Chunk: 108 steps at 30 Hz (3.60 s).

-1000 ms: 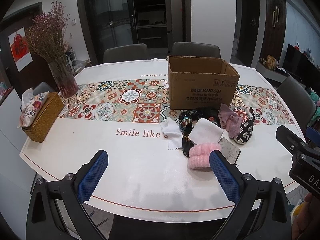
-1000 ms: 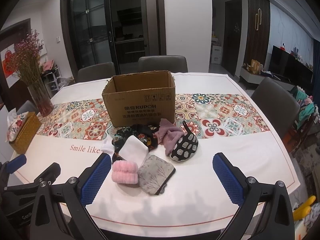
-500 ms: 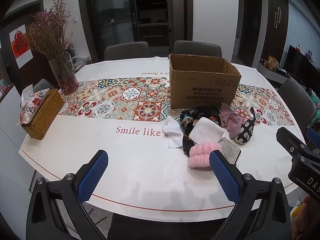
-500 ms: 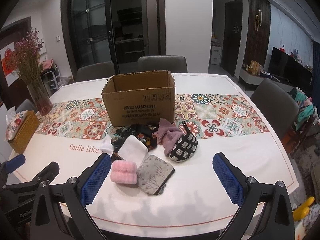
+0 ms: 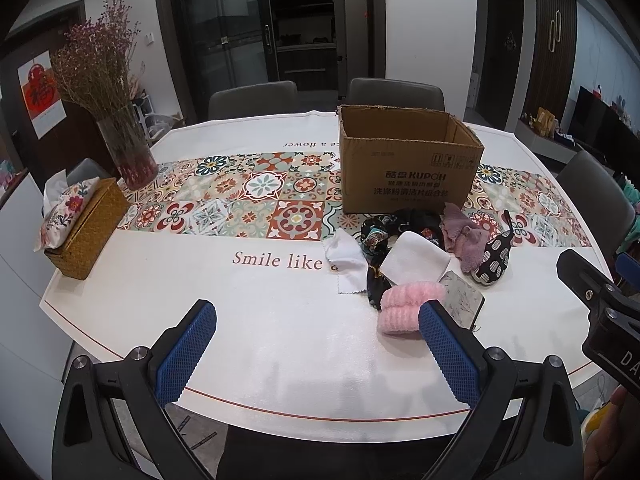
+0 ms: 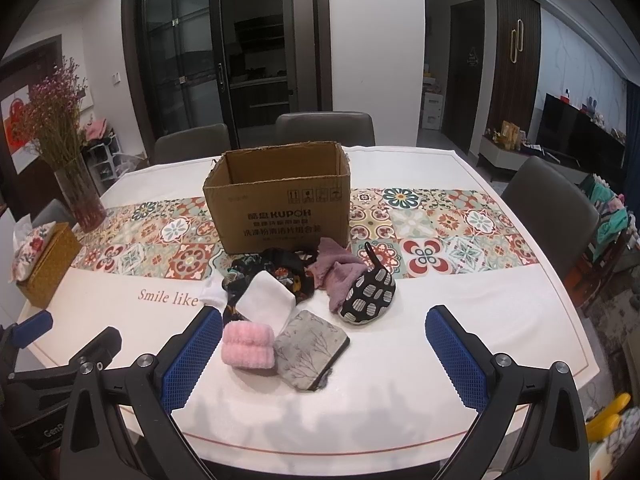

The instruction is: Organize soft objects

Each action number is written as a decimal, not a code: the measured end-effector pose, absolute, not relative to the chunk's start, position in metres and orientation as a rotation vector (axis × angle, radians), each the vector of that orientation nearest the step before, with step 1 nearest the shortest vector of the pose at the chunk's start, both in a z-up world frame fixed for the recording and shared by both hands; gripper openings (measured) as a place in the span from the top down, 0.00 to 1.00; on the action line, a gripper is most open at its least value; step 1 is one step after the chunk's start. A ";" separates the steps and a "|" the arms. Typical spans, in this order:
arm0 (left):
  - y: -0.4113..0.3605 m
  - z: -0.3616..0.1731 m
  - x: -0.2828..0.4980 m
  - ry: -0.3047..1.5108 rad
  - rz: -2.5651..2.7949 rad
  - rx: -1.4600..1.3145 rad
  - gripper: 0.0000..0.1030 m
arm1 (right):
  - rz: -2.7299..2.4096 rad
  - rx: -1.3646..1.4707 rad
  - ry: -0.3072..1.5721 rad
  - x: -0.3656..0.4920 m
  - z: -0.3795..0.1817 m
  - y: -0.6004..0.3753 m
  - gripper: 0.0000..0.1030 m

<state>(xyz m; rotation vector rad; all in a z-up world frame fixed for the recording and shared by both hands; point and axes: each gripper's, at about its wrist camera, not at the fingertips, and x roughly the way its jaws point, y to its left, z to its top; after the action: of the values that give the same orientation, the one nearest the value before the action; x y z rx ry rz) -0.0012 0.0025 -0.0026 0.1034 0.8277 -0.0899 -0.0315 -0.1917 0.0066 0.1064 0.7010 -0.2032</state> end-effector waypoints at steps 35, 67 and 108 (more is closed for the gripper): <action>-0.055 -0.054 0.045 0.955 -0.233 0.174 0.00 | -0.272 0.191 0.838 0.001 -0.044 -0.243 0.01; -0.117 -0.136 0.087 1.168 -0.325 0.270 0.56 | -0.316 0.287 1.024 0.029 -0.121 -0.294 0.00; 0.000 -0.133 0.094 1.148 -0.293 0.034 0.78 | -0.106 0.083 1.231 0.090 -0.173 -0.159 0.78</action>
<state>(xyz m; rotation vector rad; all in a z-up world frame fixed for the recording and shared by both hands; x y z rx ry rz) 0.0942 0.0004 -0.1334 0.0341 1.1479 -0.2926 0.0905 -0.1591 -0.1728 0.0826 1.2309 -0.1061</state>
